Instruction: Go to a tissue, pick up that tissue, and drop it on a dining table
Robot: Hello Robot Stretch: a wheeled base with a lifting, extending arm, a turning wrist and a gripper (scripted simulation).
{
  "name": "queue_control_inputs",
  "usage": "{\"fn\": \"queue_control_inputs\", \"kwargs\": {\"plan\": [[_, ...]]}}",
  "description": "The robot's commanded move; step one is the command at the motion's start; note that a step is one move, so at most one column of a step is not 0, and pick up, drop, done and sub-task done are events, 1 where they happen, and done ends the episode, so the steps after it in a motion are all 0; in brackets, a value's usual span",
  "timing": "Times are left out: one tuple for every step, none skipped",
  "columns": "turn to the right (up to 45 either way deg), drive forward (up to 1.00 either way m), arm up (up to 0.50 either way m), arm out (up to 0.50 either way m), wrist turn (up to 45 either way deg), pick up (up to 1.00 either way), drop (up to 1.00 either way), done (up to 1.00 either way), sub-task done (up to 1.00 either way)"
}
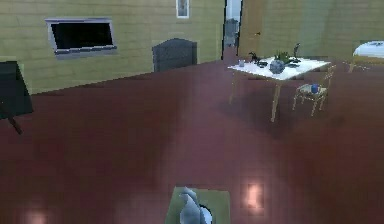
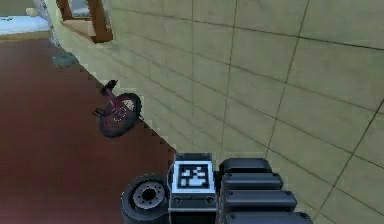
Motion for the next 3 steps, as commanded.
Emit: {"fn": "queue_control_inputs", "kwargs": {"plan": [[0.0,1.00,0.00,0.00,0.0,0.00,0.00,0.00,0.00],[0.0,1.00,0.00,0.00,0.0,0.00,0.00,0.00,0.00],[0.0,1.00,0.00,0.00,0.0,0.00,0.00,0.00,0.00]]}}
